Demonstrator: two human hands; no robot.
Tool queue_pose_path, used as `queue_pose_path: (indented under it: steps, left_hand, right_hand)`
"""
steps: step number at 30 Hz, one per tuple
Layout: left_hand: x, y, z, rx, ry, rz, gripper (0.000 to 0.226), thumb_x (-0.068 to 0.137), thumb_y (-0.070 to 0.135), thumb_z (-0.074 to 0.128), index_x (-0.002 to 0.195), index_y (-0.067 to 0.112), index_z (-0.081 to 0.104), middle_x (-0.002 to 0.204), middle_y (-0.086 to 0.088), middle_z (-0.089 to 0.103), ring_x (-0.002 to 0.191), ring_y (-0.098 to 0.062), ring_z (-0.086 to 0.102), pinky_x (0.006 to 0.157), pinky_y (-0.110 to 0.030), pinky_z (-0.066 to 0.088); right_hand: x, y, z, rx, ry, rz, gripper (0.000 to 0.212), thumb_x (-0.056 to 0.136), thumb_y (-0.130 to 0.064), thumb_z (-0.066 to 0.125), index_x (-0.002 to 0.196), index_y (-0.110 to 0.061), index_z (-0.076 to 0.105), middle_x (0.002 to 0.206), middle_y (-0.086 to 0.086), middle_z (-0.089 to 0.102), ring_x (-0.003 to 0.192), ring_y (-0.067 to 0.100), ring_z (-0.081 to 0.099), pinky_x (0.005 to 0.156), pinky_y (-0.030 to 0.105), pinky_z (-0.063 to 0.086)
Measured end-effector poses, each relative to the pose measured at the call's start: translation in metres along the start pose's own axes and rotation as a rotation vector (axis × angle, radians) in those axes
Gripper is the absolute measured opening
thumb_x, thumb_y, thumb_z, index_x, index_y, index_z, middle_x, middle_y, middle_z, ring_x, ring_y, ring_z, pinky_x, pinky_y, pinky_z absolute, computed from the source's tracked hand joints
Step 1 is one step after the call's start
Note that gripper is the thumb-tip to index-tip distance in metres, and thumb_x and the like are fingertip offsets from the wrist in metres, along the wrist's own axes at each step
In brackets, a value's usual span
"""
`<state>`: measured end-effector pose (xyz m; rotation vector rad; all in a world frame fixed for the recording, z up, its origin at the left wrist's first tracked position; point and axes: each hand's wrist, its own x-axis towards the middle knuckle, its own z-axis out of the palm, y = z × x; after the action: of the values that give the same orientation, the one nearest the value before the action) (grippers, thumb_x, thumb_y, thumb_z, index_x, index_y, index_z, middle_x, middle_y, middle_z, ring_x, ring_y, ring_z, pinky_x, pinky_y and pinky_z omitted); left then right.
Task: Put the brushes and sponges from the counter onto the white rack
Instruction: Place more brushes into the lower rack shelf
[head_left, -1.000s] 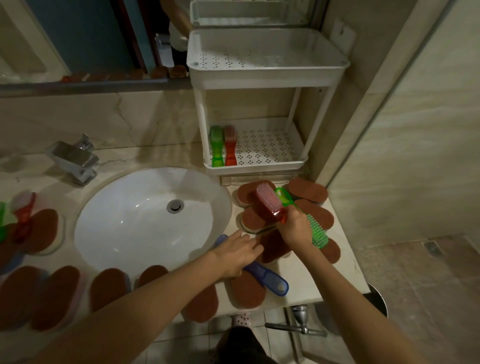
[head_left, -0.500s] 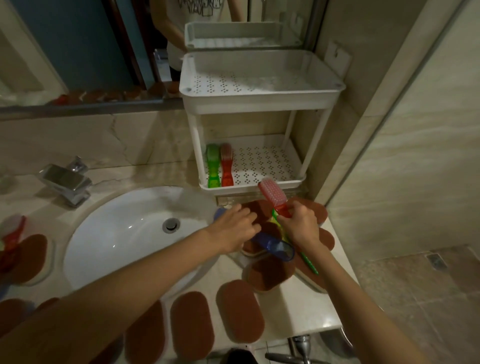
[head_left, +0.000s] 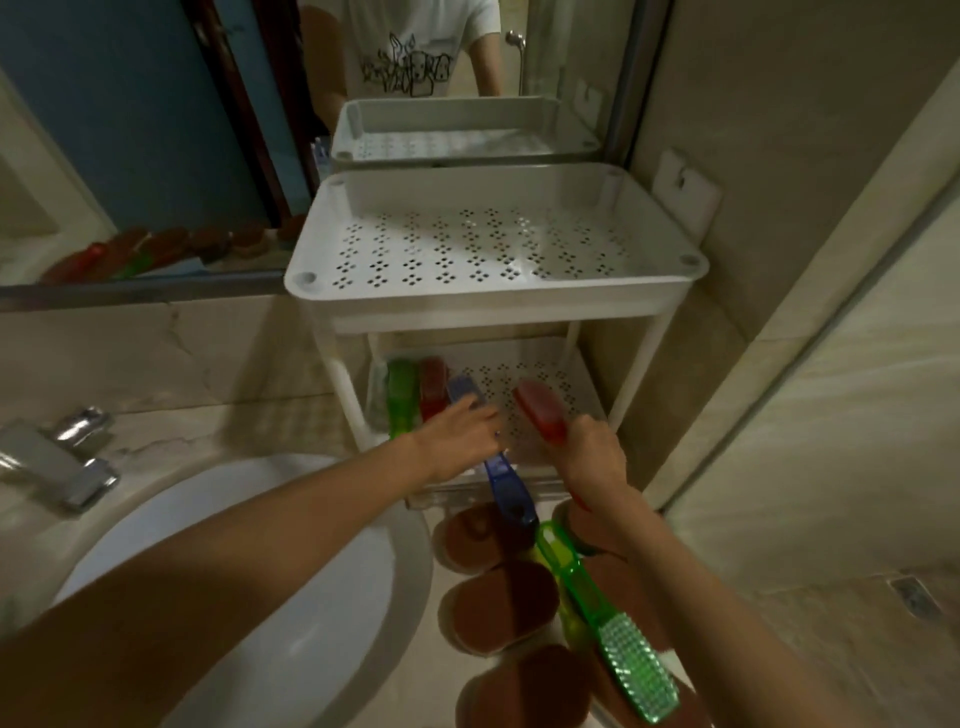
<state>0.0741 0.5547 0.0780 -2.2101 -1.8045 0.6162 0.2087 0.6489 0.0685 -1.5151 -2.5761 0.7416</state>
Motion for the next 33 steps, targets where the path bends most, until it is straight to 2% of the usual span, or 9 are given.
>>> queue_pose_path:
  steps: [3, 8, 13, 16, 19, 26, 28, 30, 33]
  left_hand:
    - [0.02, -0.009, 0.02, -0.024, -0.146, 0.015, 0.033, 0.091, 0.006, 0.047, 0.123, 0.01, 0.054, 0.131, -0.009, 0.053, 0.126, -0.026, 0.043, 0.097, -0.038, 0.037]
    - [0.038, -0.019, 0.04, -0.087, -0.022, 0.027, 0.022, 0.048, 0.012, 0.077, 0.067, 0.022, 0.073, 0.075, 0.003, 0.072, 0.075, -0.016, 0.07, 0.064, -0.024, 0.055]
    - [0.042, -0.026, 0.052, -0.263, -0.082, -0.152, 0.048, 0.083, -0.004, 0.056, 0.13, 0.006, 0.051, 0.151, -0.019, 0.031, 0.142, -0.034, 0.026, 0.112, -0.044, 0.034]
    - [0.041, -0.027, 0.059, -0.392, 0.005, -0.265, 0.06, 0.08, -0.009, 0.059, 0.137, 0.001, 0.044, 0.152, -0.027, 0.024, 0.142, -0.041, 0.024, 0.109, -0.049, 0.037]
    - [0.042, -0.028, 0.06, -0.389, -0.116, -0.372, 0.057, 0.098, 0.005, 0.038, 0.15, 0.006, 0.014, 0.16, -0.016, 0.0, 0.148, -0.03, 0.001, 0.121, -0.041, 0.008]
    - [0.052, -0.032, 0.061, -0.708, -0.154, -0.522, 0.052, 0.103, 0.014, 0.027, 0.151, 0.016, 0.006, 0.161, -0.004, -0.005, 0.149, -0.019, -0.003, 0.118, -0.026, -0.003]
    - [0.049, -0.03, 0.06, -0.569, -0.18, -0.542, 0.059, 0.097, 0.005, 0.04, 0.15, 0.009, 0.015, 0.16, -0.015, 0.001, 0.148, -0.027, 0.002, 0.119, -0.034, -0.001]
    - [0.046, -0.024, 0.066, -0.413, -0.115, -0.538, 0.07, 0.074, 0.007, 0.073, 0.138, 0.003, 0.045, 0.149, -0.026, 0.033, 0.139, -0.037, 0.034, 0.115, -0.046, 0.024]
    - [0.04, -0.02, 0.078, -0.31, -0.106, -0.548, 0.08, 0.033, 0.022, 0.095, 0.108, 0.005, 0.072, 0.112, -0.02, 0.07, 0.101, -0.034, 0.069, 0.085, -0.054, 0.053]
  right_hand:
    - [0.025, -0.004, 0.007, -0.095, -0.057, -0.006, 0.025, 0.094, -0.016, 0.049, 0.114, -0.004, 0.06, 0.116, 0.016, 0.066, 0.109, 0.031, 0.062, 0.087, 0.037, 0.051]
    - [0.052, -0.005, 0.026, -0.168, -0.107, -0.032, 0.033, 0.1, -0.017, 0.039, 0.129, -0.006, 0.049, 0.127, 0.014, 0.059, 0.117, 0.028, 0.059, 0.094, 0.035, 0.049]
    - [0.074, -0.011, 0.04, -0.119, -0.098, -0.048, 0.03, 0.1, -0.016, 0.037, 0.123, -0.003, 0.051, 0.125, 0.017, 0.059, 0.111, 0.029, 0.06, 0.097, 0.035, 0.05]
    - [0.082, -0.017, 0.039, -0.012, -0.137, -0.027, 0.03, 0.1, -0.013, 0.036, 0.123, -0.001, 0.052, 0.126, 0.018, 0.058, 0.113, 0.031, 0.058, 0.097, 0.037, 0.049]
    - [0.089, -0.02, 0.039, 0.061, -0.165, -0.01, 0.031, 0.101, -0.016, 0.034, 0.123, -0.002, 0.051, 0.128, 0.017, 0.055, 0.114, 0.029, 0.056, 0.094, 0.034, 0.045]
    - [0.089, -0.019, 0.052, 0.051, -0.171, -0.022, 0.038, 0.1, -0.02, 0.035, 0.133, -0.006, 0.044, 0.13, 0.015, 0.056, 0.114, 0.03, 0.058, 0.096, 0.038, 0.048]
    - [0.091, -0.017, 0.055, 0.061, -0.171, -0.03, 0.038, 0.1, -0.019, 0.033, 0.134, -0.007, 0.043, 0.131, 0.015, 0.054, 0.115, 0.029, 0.057, 0.097, 0.038, 0.048]
    - [0.093, -0.016, 0.056, 0.067, -0.176, -0.047, 0.038, 0.1, -0.021, 0.031, 0.133, -0.01, 0.045, 0.129, 0.015, 0.056, 0.111, 0.029, 0.058, 0.093, 0.036, 0.048]
    - [0.092, -0.019, 0.056, 0.056, -0.194, -0.12, 0.038, 0.101, -0.026, 0.03, 0.128, -0.008, 0.051, 0.123, 0.017, 0.06, 0.106, 0.031, 0.06, 0.085, 0.032, 0.046]
